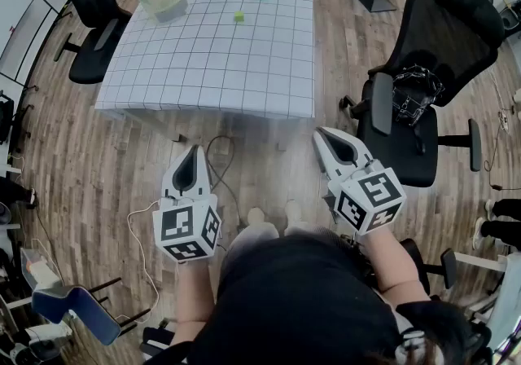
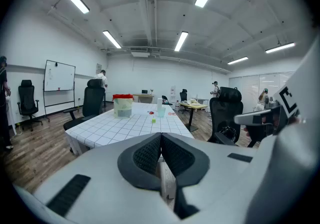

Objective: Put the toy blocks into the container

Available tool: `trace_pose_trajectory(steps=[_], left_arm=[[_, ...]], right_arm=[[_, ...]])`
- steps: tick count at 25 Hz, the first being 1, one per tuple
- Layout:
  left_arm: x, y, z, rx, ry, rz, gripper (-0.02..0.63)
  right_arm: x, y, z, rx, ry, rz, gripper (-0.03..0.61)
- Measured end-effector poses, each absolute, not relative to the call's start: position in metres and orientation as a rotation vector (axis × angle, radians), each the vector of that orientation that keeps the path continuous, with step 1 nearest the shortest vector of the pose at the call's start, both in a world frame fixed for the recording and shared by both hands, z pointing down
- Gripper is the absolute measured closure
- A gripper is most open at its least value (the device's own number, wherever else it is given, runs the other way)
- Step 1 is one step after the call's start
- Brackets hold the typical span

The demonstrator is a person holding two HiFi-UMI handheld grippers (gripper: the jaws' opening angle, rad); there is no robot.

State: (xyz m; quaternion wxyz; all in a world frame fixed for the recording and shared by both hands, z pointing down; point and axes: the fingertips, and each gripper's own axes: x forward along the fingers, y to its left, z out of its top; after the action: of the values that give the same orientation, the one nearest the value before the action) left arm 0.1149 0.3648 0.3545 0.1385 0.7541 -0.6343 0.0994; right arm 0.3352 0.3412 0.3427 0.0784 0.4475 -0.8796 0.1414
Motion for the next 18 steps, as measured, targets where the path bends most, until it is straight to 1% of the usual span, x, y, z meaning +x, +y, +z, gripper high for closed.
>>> trace_pose_trajectory(steps=[7, 12, 18], left_arm=[[0.098, 0.366, 0.366, 2.146, -1.833, 0.331, 0.588], [0.087, 0.363, 0.364, 2.152, -1.786, 0.247, 0.588], [0.056, 0.362, 0.366, 2.115, -1.803, 0.192, 0.588]], right_arm=[[0.315, 0.344, 0.350, 1.268, -2.649, 0.477, 0.563], [0.298, 0.337, 0.348, 1.244, -2.645, 0.457, 0.563], [0.271, 0.327, 0.346, 1.253, -2.646, 0.422, 0.563]])
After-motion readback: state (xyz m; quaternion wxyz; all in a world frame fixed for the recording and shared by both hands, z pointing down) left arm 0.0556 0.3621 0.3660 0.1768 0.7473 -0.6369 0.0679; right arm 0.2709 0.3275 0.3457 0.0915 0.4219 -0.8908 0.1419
